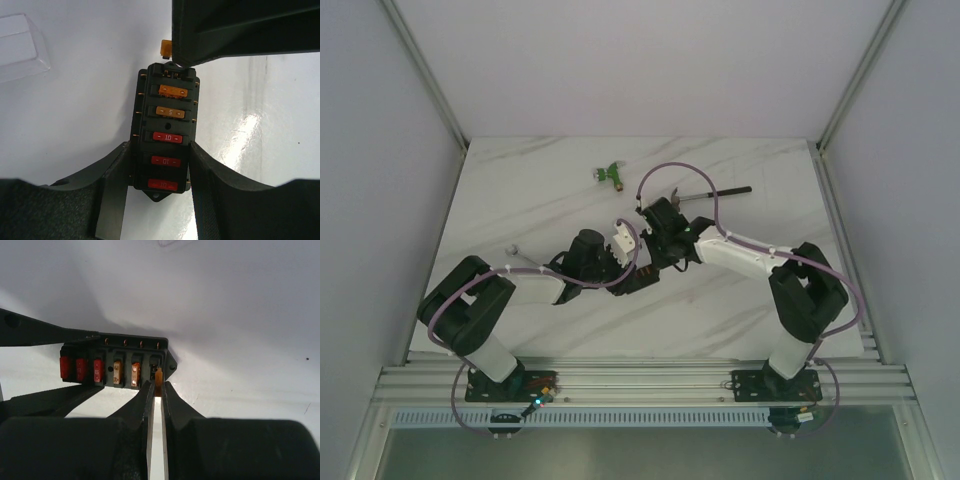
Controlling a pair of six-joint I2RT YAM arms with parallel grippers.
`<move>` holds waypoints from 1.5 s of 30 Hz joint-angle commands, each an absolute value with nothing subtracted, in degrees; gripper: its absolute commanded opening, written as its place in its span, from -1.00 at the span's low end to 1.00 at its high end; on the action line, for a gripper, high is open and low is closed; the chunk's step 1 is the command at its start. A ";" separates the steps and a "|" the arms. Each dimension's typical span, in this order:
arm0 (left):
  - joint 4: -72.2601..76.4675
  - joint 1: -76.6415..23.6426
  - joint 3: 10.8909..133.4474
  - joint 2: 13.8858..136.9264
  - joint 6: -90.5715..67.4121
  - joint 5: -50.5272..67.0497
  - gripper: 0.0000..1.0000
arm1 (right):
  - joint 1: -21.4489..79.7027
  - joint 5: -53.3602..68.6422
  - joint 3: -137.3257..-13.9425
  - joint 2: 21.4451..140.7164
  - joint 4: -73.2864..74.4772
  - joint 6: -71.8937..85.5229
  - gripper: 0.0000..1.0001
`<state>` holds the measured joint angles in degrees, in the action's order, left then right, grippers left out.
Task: Snap on the fuse box
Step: Install the fuse at the fuse box base.
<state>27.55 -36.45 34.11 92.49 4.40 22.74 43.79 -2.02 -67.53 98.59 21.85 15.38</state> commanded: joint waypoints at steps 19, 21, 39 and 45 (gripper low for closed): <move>29.00 -36.63 33.74 92.42 4.49 24.25 0.02 | 44.12 -2.02 -67.52 98.00 19.99 13.36 -1.00; 29.00 -36.65 33.75 92.41 4.49 24.26 0.01 | 44.12 -1.89 -67.37 97.30 20.12 13.37 -1.00; 28.96 -36.65 33.81 92.48 4.30 24.43 0.01 | 44.40 0.76 -66.40 98.40 21.66 13.19 -1.00; 28.89 -36.67 33.83 92.29 4.31 24.43 0.00 | 44.53 1.09 -66.18 98.74 22.32 13.03 -1.00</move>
